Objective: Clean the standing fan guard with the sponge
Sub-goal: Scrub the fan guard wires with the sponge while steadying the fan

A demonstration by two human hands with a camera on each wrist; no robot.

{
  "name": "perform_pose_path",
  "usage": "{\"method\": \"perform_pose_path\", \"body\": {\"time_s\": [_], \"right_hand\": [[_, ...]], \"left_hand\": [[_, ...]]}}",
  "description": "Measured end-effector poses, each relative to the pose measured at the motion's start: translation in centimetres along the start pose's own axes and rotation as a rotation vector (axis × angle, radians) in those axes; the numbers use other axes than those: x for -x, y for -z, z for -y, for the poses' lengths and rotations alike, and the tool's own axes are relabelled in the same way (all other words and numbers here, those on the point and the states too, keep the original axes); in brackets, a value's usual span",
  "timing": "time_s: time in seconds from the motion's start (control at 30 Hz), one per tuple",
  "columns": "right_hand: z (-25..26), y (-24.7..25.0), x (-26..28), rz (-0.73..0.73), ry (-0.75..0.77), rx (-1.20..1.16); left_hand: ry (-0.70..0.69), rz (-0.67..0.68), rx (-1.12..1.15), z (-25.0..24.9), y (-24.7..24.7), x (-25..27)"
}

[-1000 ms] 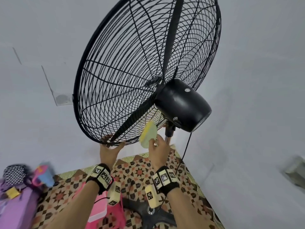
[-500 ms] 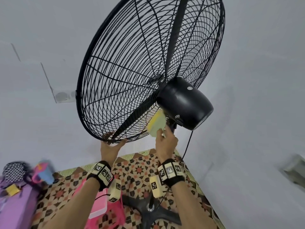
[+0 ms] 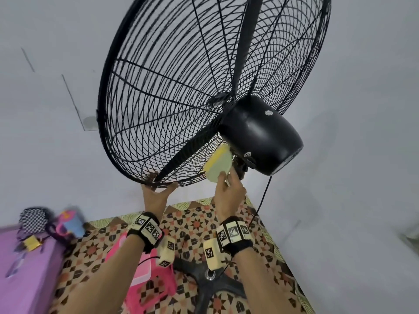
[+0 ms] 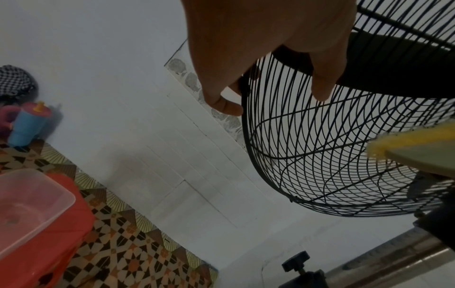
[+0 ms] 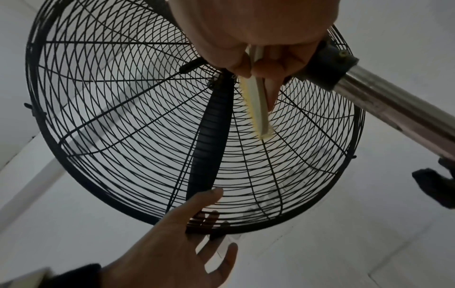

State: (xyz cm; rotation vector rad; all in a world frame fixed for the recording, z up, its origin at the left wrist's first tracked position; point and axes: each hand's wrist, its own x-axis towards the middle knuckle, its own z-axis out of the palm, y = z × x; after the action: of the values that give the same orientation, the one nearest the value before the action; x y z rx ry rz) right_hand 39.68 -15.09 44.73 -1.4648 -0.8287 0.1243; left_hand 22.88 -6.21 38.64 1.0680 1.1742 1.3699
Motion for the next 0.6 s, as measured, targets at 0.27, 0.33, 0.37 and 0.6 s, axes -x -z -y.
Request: {"method": "perform_pose_path", "body": {"time_s": [0.27, 0.33, 0.37, 0.6], "right_hand": [[-3.4, -1.1, 3.3, 0.163, 0.004, 0.091], [-2.8, -0.9, 2.5, 0.085, -0.022, 0.002], [-2.4, -0.7, 2.2, 0.07, -0.025, -0.045], [-6.5, -1.3, 3.8, 0.293, 0.064, 0.157]], "left_hand": [[0.058, 0.023, -0.035, 2.3, -0.5, -0.6], [0.074, 0.021, -0.072, 2.9, -0.2, -0.9], [0.073, 0.02, -0.082, 3.1, -0.1, -0.9], [-0.034, -0.048, -0.107, 3.2, -0.7, -0.8]]}}
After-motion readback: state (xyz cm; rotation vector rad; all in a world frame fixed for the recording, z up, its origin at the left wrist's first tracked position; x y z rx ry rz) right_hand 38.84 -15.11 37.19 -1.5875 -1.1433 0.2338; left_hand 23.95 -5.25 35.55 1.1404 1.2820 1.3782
